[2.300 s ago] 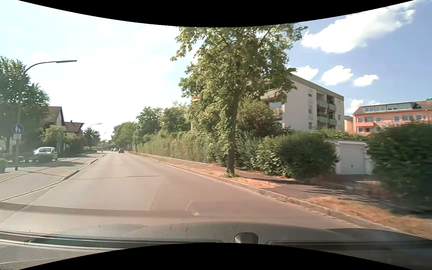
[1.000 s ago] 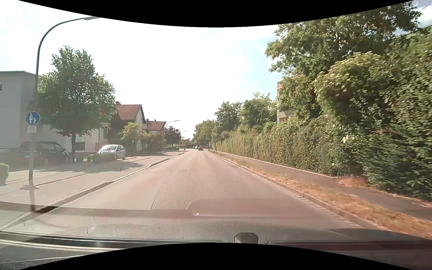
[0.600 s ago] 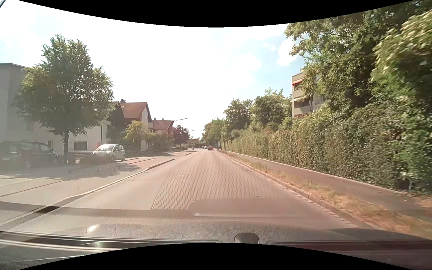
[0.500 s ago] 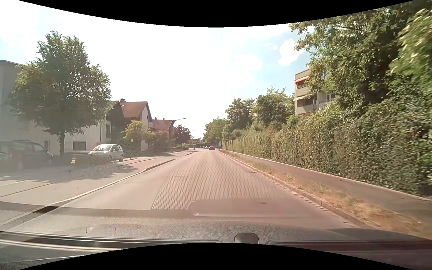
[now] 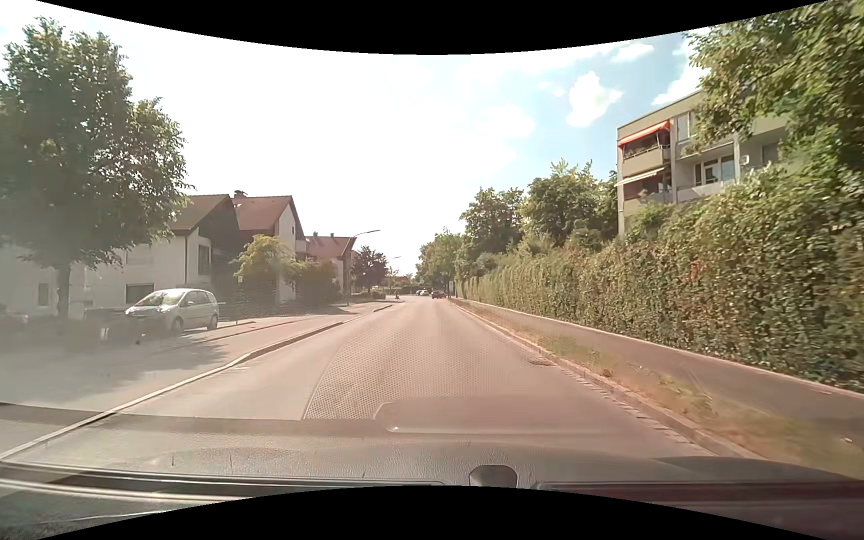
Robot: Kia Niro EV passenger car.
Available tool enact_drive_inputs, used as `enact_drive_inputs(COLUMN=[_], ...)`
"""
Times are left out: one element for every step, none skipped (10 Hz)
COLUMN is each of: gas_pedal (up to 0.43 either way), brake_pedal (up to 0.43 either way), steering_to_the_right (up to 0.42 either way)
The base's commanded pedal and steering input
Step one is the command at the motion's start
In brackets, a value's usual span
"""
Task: Follow the waypoints while adhering to traffic rules and regulations
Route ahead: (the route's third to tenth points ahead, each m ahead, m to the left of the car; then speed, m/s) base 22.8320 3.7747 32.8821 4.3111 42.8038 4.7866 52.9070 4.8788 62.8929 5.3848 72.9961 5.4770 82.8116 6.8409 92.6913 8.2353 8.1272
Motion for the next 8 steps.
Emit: enact_drive_inputs(gas_pedal=[0.157, 0.150, 0.150, 0.138, 0.138, 0.138, 0.138, 0.130], brake_pedal=[0.006, 0.006, 0.006, 0.006, 0.006, 0.006, 0.006, 0.006], steering_to_the_right=[-0.028, -0.024, -0.021, -0.019, -0.017, -0.014, -0.010, -0.009])
